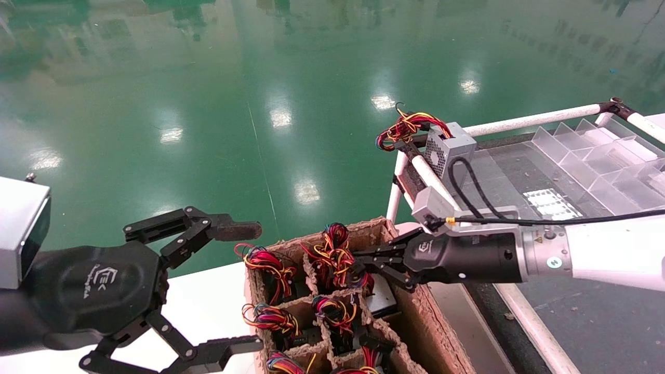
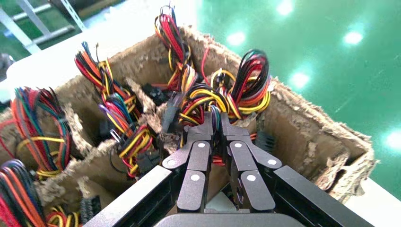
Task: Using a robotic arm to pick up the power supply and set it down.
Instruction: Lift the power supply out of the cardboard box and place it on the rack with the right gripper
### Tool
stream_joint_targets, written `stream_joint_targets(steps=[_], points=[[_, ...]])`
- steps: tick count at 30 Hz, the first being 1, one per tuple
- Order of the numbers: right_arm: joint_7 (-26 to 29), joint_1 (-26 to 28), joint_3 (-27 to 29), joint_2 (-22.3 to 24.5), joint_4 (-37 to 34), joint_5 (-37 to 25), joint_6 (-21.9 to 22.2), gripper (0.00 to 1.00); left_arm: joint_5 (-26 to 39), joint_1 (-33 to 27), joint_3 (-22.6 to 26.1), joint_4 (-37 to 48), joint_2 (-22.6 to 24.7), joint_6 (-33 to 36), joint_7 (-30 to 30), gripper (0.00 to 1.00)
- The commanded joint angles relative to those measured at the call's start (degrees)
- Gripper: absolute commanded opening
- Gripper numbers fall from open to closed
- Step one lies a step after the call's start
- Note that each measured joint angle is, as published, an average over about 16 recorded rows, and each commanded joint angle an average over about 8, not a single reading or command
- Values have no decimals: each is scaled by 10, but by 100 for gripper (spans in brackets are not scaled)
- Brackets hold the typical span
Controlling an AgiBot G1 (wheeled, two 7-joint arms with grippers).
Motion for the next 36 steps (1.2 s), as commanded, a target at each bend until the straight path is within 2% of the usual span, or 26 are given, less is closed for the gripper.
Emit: stream_joint_targets(steps=[1,18,36], points=[[3,5,3,1,-9,5,-8,0,0,0,0,0,0,0,0,100],[12,42,30,27,-33,57,-35,0,0,0,1,0,0,0,0,100],[80,77,39,78,51,138,-38,0,-1,0,1,0,0,0,0,100]])
